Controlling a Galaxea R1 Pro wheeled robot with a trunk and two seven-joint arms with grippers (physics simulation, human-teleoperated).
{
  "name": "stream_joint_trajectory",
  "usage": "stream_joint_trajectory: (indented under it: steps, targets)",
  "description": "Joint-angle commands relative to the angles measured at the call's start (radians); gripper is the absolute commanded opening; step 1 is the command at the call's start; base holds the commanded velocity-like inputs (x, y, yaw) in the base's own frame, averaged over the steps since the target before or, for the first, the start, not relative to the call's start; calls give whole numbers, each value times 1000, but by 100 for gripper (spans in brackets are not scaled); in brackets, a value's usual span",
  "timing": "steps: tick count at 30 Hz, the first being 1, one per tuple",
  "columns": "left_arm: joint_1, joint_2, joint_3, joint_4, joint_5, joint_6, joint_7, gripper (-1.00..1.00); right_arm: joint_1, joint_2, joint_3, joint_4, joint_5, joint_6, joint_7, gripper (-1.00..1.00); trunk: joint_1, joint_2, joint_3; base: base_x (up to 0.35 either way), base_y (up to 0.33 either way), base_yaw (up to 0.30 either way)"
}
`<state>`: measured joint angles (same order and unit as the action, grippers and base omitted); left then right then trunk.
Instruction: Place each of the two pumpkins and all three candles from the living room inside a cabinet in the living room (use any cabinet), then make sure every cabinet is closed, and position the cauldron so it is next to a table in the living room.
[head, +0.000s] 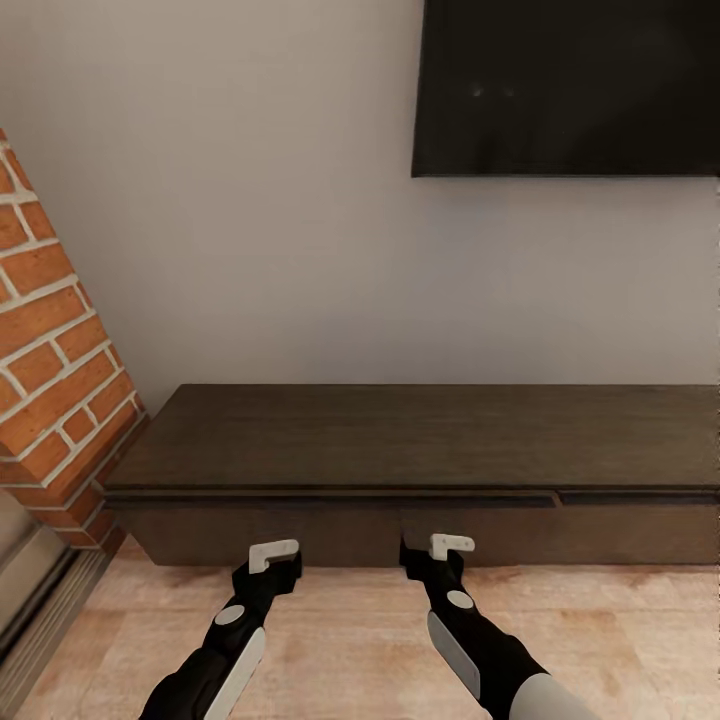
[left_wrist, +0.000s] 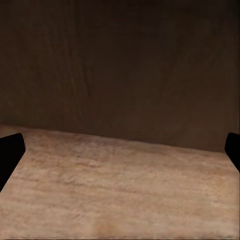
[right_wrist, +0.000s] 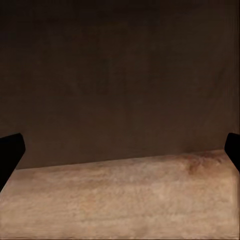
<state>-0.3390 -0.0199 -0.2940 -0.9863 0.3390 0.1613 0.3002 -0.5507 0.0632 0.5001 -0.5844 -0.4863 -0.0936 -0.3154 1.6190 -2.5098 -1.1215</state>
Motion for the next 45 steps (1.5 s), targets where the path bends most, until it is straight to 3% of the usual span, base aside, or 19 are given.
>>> stream_joint_trajectory:
  steps: [1,45]
  targets:
    - [0,0,-1,0,0,0,0,100,0,0,0,0,0,0,0,100,0,0,0,-103,0,0]
    - [0,0,1,0,0,0,0,100,0,0,0,0,0,0,0,100,0,0,0,66,3,0]
